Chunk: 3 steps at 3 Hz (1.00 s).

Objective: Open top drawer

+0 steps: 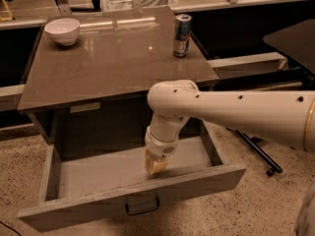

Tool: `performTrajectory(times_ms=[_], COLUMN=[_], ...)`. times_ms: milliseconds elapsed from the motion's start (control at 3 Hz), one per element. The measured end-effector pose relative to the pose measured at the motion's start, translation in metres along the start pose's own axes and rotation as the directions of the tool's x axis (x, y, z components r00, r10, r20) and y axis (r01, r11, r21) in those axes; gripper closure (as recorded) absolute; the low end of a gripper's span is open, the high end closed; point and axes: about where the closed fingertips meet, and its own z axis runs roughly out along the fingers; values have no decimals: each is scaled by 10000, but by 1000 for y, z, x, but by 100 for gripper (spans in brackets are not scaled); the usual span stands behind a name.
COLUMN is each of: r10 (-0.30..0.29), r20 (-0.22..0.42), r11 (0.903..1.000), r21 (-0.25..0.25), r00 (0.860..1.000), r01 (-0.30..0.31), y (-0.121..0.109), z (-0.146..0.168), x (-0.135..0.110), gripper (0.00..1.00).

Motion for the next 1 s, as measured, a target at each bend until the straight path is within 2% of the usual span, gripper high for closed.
performTrajectory(times_ms=[333,667,1000], r10=[-561,-1011,-1117], r20=[834,1612,2511], r11=[9983,9934,9676], r21=[-92,705,2479], r00=[9949,9817,9615], r01=[571,907,477], y=[43,58,63], z=[-34,-82,-144], x=[-1,0,13], gripper=[100,100,100])
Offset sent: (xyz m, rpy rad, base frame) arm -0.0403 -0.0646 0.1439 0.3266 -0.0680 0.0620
